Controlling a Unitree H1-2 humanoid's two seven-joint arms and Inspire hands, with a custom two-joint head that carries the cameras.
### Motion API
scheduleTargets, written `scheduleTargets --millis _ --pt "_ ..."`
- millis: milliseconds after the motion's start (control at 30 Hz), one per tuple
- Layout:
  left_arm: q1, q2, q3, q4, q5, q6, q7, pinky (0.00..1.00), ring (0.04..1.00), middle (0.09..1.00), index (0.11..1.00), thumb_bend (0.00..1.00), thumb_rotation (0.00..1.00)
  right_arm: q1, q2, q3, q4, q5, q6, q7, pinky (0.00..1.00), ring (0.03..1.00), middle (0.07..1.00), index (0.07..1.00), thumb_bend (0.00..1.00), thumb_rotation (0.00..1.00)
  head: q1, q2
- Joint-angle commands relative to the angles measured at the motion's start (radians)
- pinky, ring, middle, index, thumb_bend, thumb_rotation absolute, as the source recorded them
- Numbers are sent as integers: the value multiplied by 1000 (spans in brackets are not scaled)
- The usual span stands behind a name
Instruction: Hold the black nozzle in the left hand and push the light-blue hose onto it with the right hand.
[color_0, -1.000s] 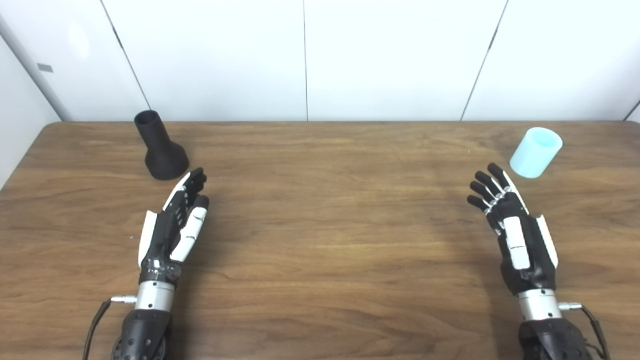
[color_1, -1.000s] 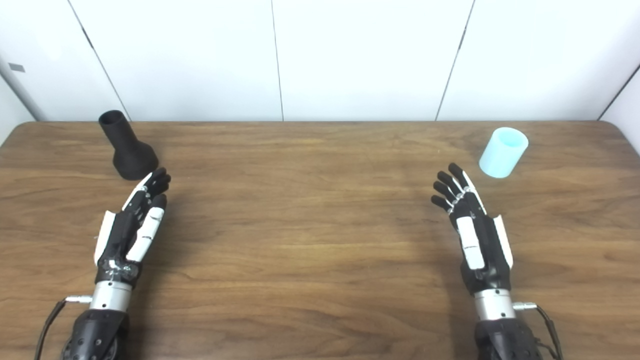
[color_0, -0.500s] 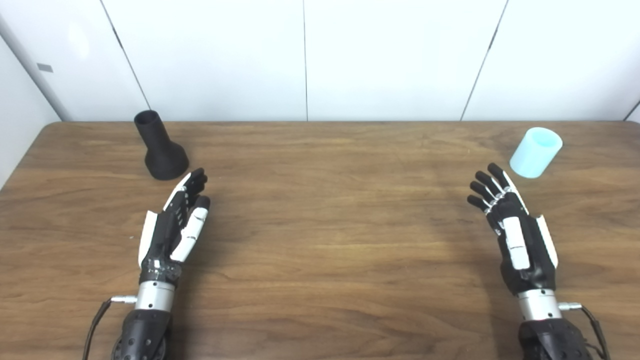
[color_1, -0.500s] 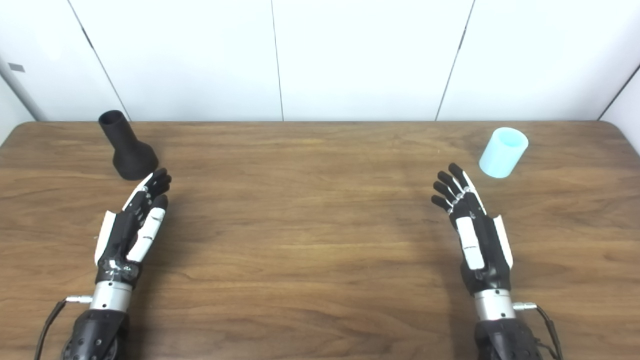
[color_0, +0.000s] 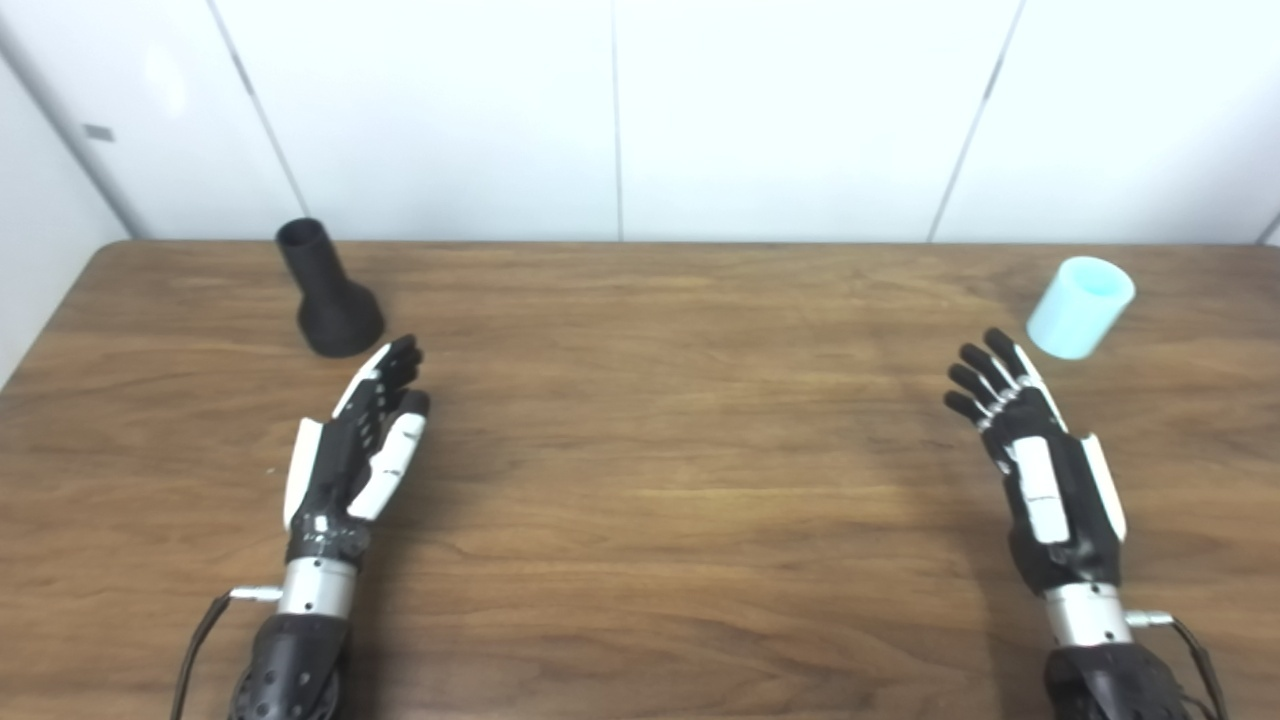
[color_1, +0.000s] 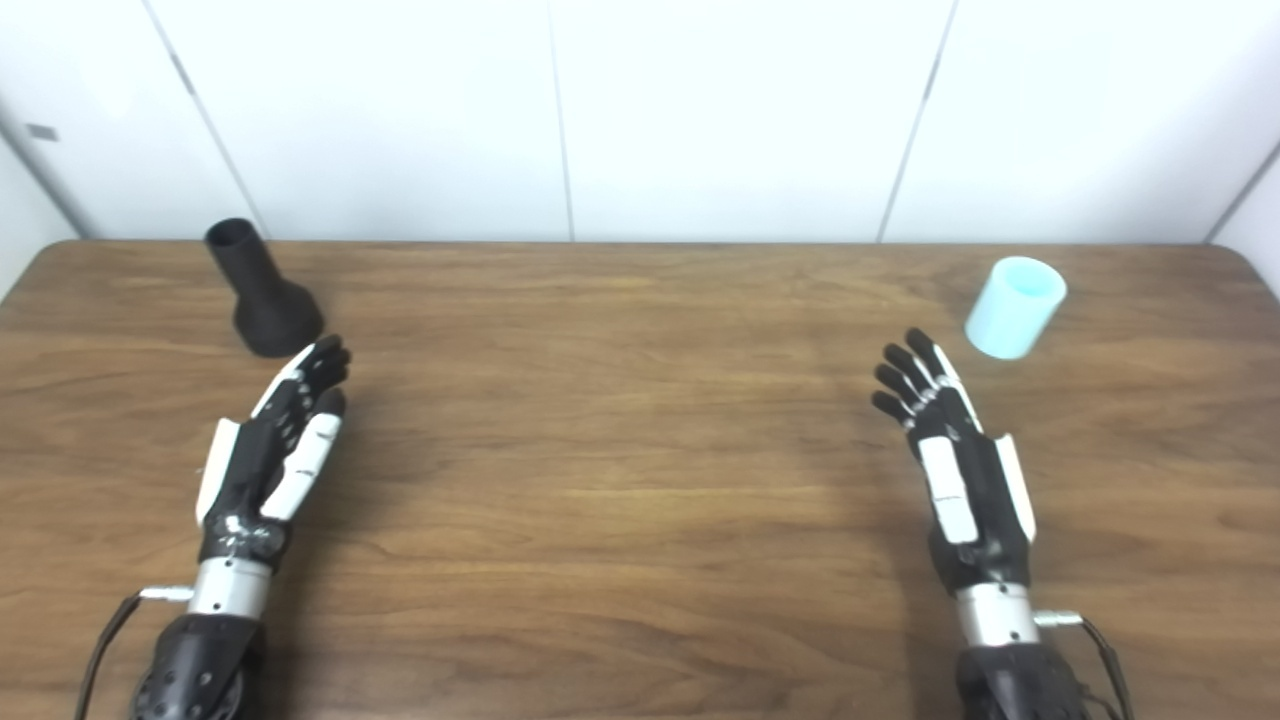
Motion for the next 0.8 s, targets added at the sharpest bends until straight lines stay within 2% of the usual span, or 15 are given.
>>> scheduleTargets --millis 0,100,233,367,500,633,767 --pt "94 -67 -40 68 22 16 31 870 884 875 891 451 664 72 8 2 127 20 -20 9 852 902 912 937 512 909 7 -2" --pt "105 -89 -53 43 57 48 53 882 885 873 887 422 653 66 -7 0 155 34 -45 21 882 921 923 946 530 913 77 -33" --pt "96 -99 -62 81 97 7 83 841 855 853 875 434 645 64 -18 -3 171 52 -48 29 917 940 937 959 501 971 136 -58" --pt "96 -106 -72 91 121 -1 99 833 852 849 871 460 647 63 -33 -1 183 72 -43 49 930 955 957 972 527 998 173 -76" --pt "104 -116 -81 73 136 20 107 804 855 856 879 499 619 65 -40 -3 181 91 -38 54 927 949 946 962 574 979 188 -81" --pt "115 -127 -90 50 167 28 118 788 851 857 882 500 594 71 -48 -5 176 85 -44 50 917 945 944 961 575 983 191 -70" --pt "118 -138 -85 44 181 18 142 816 853 850 874 546 536 78 -47 -10 161 85 -33 41 893 932 935 952 580 981 182 -53"
